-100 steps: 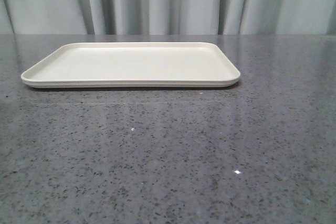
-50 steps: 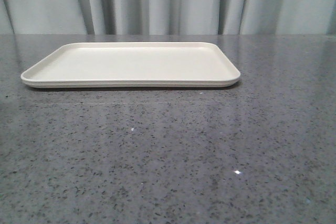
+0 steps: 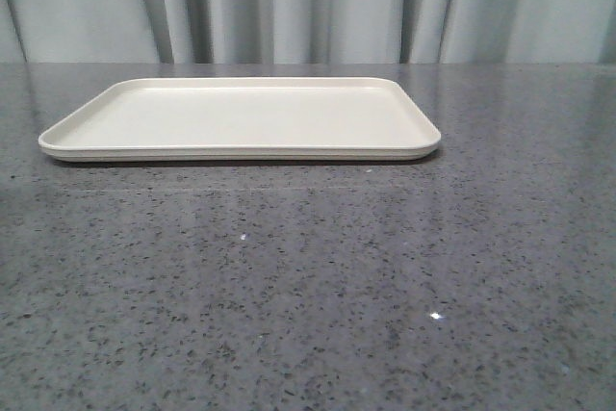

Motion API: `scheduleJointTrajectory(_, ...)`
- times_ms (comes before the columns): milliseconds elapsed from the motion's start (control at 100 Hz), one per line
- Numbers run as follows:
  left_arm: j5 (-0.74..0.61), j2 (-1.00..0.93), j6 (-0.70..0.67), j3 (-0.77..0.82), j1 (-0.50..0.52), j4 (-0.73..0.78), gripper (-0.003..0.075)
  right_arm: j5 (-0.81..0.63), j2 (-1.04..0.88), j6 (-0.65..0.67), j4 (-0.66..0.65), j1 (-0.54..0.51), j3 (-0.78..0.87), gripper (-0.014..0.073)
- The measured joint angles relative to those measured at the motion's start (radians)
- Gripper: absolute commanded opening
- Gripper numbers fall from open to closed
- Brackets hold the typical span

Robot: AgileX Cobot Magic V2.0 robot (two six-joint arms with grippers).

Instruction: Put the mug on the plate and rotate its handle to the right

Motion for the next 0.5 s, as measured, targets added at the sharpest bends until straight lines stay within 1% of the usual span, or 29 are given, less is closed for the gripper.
scheduleJointTrajectory(240,-0.004,0.141,0.0,0.0,0.0,0.013,0.0586,0.0,0.0,0.002,0.0,0.0,0.0,0.0605)
scheduleJointTrajectory(430,-0.011,0.214,0.0,0.0,0.0,0.042,0.0585,0.0,0.0,0.002,0.0,0.0,0.0,0.0605)
scheduleJointTrajectory(500,-0.015,0.23,0.0,0.0,0.0,0.045,0.0561,0.0,0.0,0.002,0.0,0.0,0.0,0.0605)
